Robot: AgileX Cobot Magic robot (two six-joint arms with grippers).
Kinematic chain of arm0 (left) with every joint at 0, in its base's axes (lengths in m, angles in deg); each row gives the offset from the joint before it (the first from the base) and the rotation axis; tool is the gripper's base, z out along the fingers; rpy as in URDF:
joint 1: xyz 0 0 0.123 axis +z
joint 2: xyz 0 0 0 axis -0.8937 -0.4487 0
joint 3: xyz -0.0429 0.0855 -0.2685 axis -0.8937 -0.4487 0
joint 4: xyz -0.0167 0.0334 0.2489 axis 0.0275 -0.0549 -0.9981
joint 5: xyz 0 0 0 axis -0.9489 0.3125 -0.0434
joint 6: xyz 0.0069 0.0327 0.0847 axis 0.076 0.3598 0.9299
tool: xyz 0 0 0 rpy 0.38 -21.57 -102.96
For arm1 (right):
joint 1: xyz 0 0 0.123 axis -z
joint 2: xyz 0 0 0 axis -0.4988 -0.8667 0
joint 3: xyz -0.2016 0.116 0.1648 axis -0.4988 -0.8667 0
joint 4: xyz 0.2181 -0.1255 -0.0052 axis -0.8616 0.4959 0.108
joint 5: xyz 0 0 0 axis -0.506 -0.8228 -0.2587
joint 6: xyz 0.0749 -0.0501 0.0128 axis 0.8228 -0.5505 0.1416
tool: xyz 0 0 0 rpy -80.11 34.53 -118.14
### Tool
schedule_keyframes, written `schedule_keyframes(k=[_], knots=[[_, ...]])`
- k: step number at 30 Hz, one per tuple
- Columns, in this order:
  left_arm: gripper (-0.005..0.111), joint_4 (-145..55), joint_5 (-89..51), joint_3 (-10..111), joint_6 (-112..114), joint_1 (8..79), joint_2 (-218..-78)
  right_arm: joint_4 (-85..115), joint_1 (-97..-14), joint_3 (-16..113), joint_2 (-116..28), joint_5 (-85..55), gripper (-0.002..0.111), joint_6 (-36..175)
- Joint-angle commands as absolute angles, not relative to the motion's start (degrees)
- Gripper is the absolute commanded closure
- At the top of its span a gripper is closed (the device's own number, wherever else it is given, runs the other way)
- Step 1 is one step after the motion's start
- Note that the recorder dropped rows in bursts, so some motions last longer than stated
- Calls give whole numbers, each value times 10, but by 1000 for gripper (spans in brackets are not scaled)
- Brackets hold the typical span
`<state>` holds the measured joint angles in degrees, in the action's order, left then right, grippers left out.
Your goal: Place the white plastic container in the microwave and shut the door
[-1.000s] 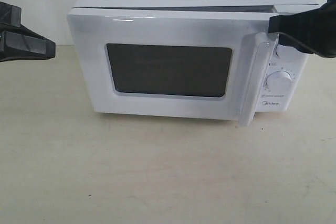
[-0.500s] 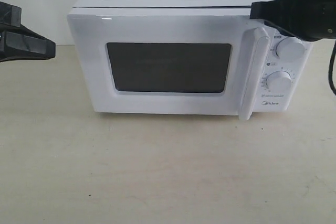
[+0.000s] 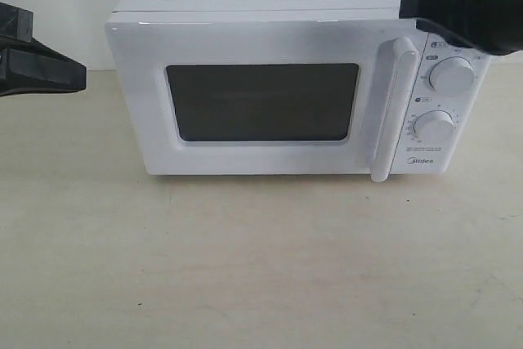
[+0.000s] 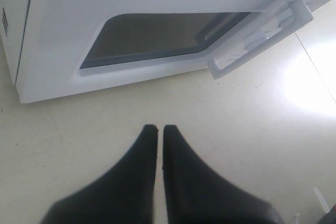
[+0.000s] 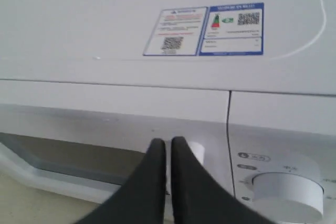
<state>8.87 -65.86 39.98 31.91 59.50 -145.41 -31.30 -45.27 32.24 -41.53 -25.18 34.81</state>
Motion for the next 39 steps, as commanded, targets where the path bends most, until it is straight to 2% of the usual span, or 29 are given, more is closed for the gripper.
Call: schedule_keyframes(k=[1, 9, 18, 29, 35, 39], knots=[[102, 93, -652, 400, 322, 593, -1455, -306, -450, 278, -323, -243, 108, 382], [102, 93, -652, 400, 322, 593, -1455, -308, -450, 107, -152, -246, 108, 428], [102, 93, -652, 400, 322, 593, -1455, -305, -450, 53, 22, -362, 108, 463], [102, 93, -652, 400, 322, 593, -1455, -306, -450, 50, 56, -384, 108, 462], [102, 93, -652, 400, 322, 593, -1455, -250, -448, 49, 56, -329, 108, 366], [102, 93, -652, 400, 322, 593, -1455, -204, -395, 45, 83, -314, 108, 362]])
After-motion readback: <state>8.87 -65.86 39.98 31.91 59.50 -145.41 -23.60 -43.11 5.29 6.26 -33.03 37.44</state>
